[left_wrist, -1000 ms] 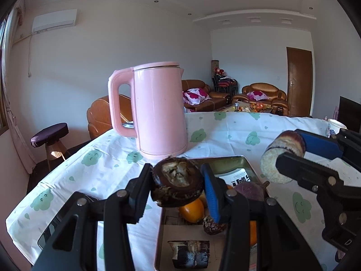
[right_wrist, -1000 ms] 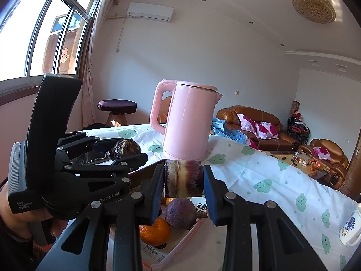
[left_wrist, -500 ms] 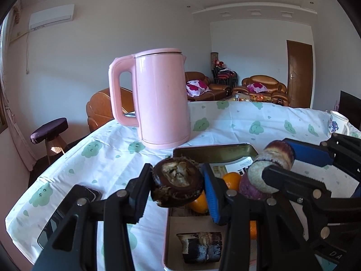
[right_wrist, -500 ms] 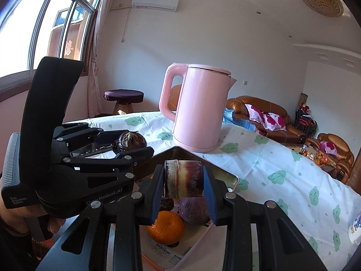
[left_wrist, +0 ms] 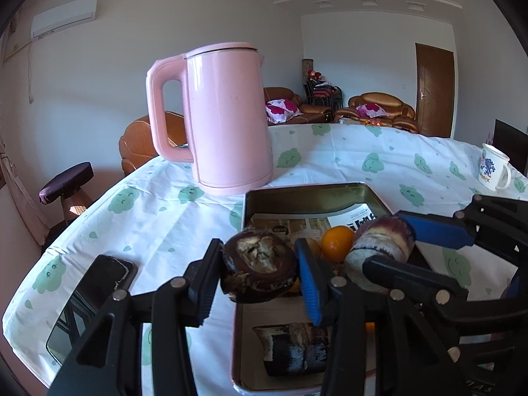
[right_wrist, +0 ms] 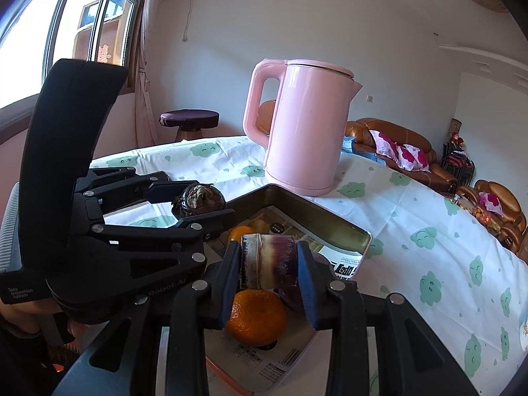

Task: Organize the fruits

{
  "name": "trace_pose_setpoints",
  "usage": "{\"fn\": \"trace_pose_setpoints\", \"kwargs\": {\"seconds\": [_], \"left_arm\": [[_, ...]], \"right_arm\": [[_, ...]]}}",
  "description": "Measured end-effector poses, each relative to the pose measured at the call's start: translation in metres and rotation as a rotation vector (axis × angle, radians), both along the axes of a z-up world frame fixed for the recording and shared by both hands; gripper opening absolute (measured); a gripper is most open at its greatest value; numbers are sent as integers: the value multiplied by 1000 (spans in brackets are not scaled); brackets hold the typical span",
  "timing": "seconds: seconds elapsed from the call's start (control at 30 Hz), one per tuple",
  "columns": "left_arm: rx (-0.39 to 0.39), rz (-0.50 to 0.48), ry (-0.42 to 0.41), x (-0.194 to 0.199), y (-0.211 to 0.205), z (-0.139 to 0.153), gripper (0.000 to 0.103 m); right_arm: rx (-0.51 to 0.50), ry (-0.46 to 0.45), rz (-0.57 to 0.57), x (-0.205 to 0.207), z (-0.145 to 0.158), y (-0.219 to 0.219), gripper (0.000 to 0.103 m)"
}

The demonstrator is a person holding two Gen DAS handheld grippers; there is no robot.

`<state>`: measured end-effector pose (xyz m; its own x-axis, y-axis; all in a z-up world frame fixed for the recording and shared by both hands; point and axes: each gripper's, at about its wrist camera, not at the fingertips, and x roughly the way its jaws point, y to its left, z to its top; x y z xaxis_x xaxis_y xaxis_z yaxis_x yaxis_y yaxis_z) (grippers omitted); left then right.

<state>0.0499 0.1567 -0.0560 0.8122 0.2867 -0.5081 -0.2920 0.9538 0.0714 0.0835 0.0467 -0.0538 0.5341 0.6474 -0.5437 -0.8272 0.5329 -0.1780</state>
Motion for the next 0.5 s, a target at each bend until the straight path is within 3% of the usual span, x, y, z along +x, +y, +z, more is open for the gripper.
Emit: {"fn": "trace_pose_setpoints", "kwargs": {"seconds": [0.13, 0.3, 0.5], "left_arm": [[7, 5, -2, -2, -1, 0, 47], [22, 17, -43, -12, -1, 9, 68], [21, 23, -116, -29, -2, 28, 78]], "right_arm": [[-22, 11, 3, -1, -5, 2, 37], [7, 4, -11, -3, 2, -6, 47], [67, -24, -28, -12, 21, -21, 58]]}}
